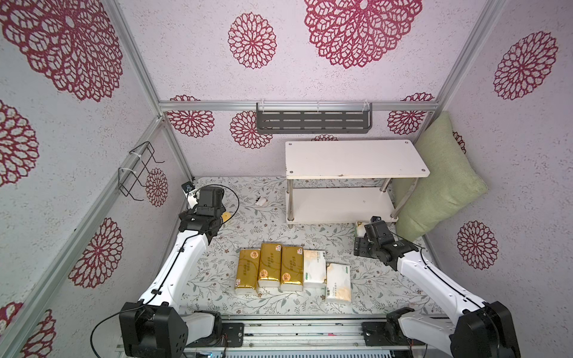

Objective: Place the tissue boxes on the shelf by color
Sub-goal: Pick up the box of tissues from the center of the board, then place a box of tissues on the shelf.

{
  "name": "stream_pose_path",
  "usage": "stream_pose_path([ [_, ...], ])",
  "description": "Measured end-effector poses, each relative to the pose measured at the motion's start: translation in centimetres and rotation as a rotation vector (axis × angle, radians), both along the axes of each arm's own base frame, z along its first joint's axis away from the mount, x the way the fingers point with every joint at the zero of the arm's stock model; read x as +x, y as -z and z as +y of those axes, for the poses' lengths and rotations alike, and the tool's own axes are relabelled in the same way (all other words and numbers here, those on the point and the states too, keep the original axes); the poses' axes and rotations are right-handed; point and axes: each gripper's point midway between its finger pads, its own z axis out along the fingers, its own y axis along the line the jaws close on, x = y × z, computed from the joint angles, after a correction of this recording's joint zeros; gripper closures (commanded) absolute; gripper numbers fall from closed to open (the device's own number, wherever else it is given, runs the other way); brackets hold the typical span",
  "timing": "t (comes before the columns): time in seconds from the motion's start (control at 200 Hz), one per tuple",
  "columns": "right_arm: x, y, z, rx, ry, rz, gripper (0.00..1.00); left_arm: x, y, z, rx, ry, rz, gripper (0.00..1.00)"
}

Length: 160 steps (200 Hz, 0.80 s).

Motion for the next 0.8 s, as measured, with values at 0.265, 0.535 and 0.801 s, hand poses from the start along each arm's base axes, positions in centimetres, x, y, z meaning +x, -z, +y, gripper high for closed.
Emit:
stream_pose_path([
  [0.265,1.3,-1.2,-1.2,-0.038,-0.016,-0.019,0.13,0.0,0.1,0.0,0.001,0.0,0.003,0.03],
  [0.535,2.0,-1.3,-2.3,-0.055,-0.038,-0.014,0.14,0.0,0.1,0.0,0.001,-0.001,0.003,0.03],
  [0.801,3.4,-1.4,-2.9,-0.054,-0.072,-0.023,0.14,0.2,-0.4,0.0,0.0,-0.001,-0.009,0.03],
])
